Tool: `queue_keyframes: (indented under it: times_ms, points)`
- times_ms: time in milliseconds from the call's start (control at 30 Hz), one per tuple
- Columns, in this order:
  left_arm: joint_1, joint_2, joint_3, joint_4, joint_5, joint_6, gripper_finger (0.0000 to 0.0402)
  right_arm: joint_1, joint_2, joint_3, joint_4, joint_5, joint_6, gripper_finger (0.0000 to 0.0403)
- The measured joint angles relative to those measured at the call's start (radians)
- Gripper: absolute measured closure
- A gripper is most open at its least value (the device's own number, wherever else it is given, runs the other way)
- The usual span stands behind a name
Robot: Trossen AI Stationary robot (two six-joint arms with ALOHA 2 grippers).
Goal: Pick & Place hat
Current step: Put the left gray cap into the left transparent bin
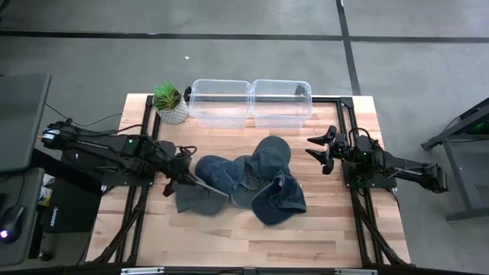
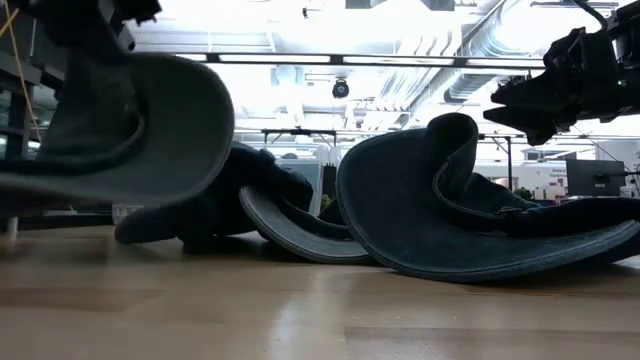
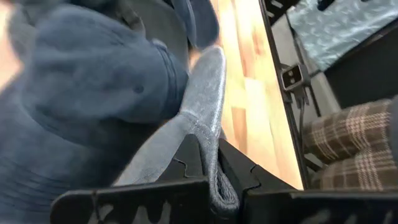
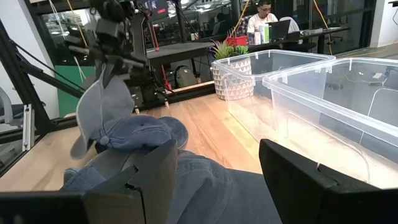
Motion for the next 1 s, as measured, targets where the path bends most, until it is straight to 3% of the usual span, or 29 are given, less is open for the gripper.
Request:
queue_keyframes:
  times_ms: [367,600,1000]
  points:
    - [0.002,0.009,0.159,-0.078,-0.127,0.028,0.0401,0.000,0.000,0.000,0.000,0.000,0.000,0.0181]
    - [0.102,0.055,0.268,-0.134,-0.194,0.048,0.0401,0.000,0.000,0.000,0.000,0.000,0.000,0.0181]
    - [0.260,0.208,0.490,-0.193,-0.192,0.108,0.0401,0.000,0.000,0.000,0.000,0.000,0.000,0.0181]
